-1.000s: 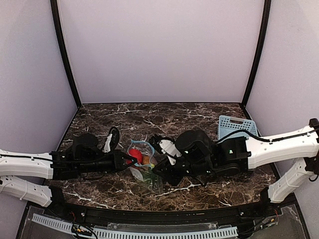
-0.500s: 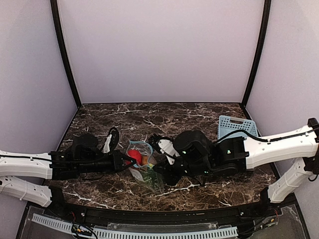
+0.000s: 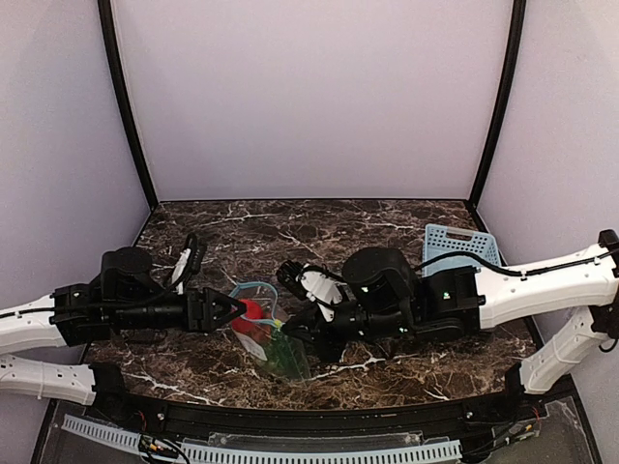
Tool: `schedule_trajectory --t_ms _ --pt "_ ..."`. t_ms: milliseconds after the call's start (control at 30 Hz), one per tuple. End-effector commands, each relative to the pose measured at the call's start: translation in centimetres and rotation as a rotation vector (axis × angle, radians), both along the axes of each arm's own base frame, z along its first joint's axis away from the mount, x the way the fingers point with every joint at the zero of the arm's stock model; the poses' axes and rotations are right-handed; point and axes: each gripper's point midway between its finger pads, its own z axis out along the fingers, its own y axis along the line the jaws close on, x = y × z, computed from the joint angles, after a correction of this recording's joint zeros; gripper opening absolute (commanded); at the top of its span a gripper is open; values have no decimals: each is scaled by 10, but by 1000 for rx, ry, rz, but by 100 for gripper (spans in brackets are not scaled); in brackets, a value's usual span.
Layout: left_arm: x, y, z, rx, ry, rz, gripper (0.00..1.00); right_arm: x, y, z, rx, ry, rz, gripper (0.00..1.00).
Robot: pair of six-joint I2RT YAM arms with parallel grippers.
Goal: Place the food in the zip-top bag and seal the zipper
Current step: Pass from the left arm to the right, then zip the zipper of the food storage bag.
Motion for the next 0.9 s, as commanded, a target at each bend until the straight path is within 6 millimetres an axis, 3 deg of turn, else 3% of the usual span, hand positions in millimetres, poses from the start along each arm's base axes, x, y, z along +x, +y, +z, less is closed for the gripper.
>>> schedule_trajectory --t_ms 0,33,67,100,133,167,267,433,567,667,867 --pt "-6 32 12 177 -106 -13 72 -10 -5 14 91 -9 42 0" --pt "-5 33 26 179 -135 -21 74 -11 -9 8 83 2 37 0" --pt "-7 35 23 238 -163 -55 76 -11 -13 6 89 15 29 0" --pt "-6 33 38 235 -201 -73 77 -12 -15 5 97 21 26 0" --pt "-7 30 38 275 -236 -123 78 -13 -18 2 98 28 22 0" --pt "-7 26 54 262 -275 -143 79 -12 -20 1 101 31 16 0" --pt "-12 3 79 242 -416 -292 82 -12 -24 2 112 27 8 0" --pt "-33 -39 96 145 -533 -555 84 -12 -29 5 114 10 9 0" --pt "-43 -64 90 95 -592 -716 84 -9 -34 4 124 6 -13 0" --pt "-45 -72 79 99 -578 -770 82 -9 -37 6 150 3 -23 0" --pt "-46 -85 66 75 -564 -825 65 -9 -40 6 169 1 -22 0"
